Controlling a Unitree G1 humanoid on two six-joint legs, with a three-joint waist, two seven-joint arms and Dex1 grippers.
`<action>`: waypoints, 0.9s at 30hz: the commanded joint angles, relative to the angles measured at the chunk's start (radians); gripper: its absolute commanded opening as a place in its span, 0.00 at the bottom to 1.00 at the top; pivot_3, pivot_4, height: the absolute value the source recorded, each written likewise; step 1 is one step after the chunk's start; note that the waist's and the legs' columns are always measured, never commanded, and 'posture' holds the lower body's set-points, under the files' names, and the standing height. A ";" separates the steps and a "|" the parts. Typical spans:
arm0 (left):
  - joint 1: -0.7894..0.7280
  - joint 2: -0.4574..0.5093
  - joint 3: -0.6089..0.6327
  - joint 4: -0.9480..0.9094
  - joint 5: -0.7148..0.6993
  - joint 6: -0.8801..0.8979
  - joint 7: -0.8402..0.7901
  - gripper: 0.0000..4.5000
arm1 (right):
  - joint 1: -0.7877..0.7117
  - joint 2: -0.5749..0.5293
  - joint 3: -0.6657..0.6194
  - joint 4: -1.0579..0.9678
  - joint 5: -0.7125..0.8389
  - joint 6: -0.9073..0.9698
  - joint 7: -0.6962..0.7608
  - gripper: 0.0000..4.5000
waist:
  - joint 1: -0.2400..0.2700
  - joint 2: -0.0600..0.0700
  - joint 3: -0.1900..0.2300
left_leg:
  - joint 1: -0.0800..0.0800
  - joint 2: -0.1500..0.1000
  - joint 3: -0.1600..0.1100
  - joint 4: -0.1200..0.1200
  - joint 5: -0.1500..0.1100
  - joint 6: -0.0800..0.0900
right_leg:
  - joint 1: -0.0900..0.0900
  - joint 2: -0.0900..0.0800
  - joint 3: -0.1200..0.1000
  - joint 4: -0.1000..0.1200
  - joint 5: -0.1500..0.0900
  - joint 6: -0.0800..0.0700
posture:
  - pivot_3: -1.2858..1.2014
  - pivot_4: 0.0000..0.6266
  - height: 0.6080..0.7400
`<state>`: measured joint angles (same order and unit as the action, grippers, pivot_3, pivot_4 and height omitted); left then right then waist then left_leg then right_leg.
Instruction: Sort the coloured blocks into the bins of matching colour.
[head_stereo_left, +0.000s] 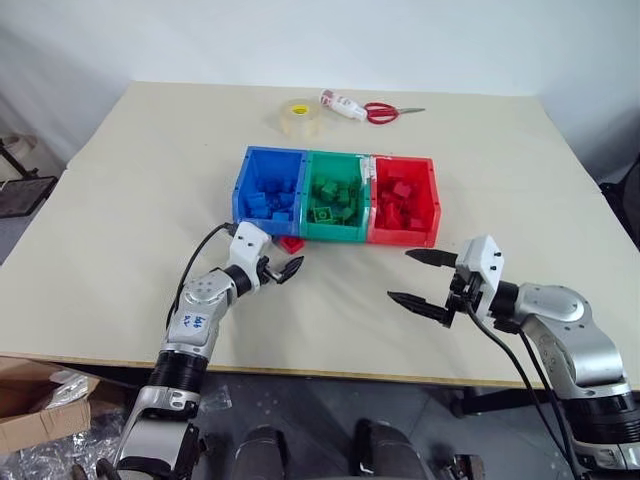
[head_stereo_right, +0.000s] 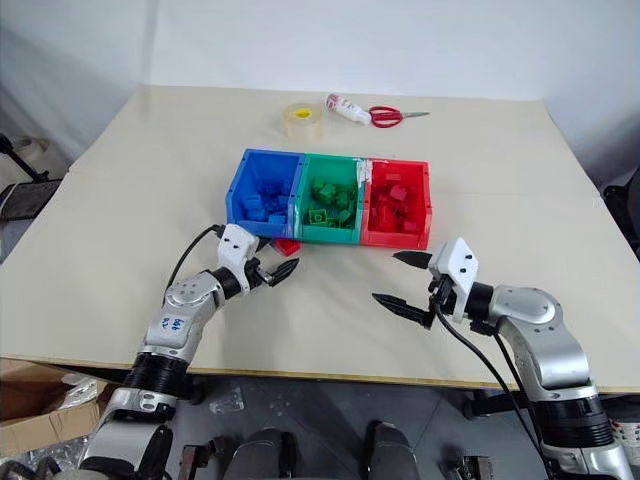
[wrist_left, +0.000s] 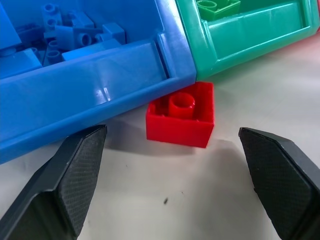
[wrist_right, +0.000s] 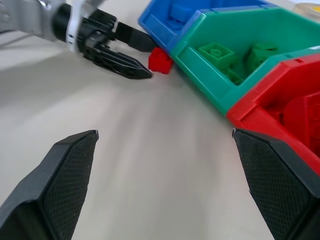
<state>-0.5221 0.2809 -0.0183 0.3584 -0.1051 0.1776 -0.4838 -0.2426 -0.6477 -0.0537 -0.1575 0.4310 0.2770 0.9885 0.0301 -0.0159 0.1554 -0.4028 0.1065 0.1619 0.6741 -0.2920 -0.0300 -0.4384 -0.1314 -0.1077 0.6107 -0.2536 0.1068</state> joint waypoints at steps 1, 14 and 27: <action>-0.024 -0.026 -0.024 0.081 0.026 -0.030 0.006 1.00 | 0.016 0.020 -0.067 -0.043 0.071 0.014 -0.020 1.00 | 0.002 0.000 0.000 | 0.000 0.000 0.000 0.000 0.000 0.000 | 0.000 0.000 0.000 0.000 0.000 0.000 | 0.52 0.24 1.00; -0.035 -0.028 -0.041 0.078 0.027 -0.107 -0.077 0.33 | 0.051 0.009 -0.074 -0.056 0.053 0.004 -0.034 1.00 | 0.001 0.002 -0.001 | 0.000 0.000 -0.002 0.002 -0.001 0.001 | 0.001 0.000 -0.001 0.000 0.000 0.000 | 0.52 0.24 1.00; -0.086 -0.049 -0.085 -0.199 -0.076 0.041 -0.210 0.33 | 0.056 0.011 -0.075 -0.054 0.046 -0.008 -0.052 1.00 | -0.002 0.002 -0.001 | -0.002 0.000 -0.001 0.004 -0.002 0.001 | 0.000 0.000 -0.001 0.000 0.000 0.000 | 0.52 0.24 1.00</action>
<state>-0.5618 0.2534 -0.1036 0.1465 -0.1745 0.2341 -0.7107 -0.1846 -0.6293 -0.0967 -0.1775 0.4708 0.2846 0.9441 0.0285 -0.0142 0.1547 -0.4054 0.1067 0.1605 0.6783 -0.2946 -0.0288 -0.4383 -0.1314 -0.1087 0.6101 -0.2535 0.1071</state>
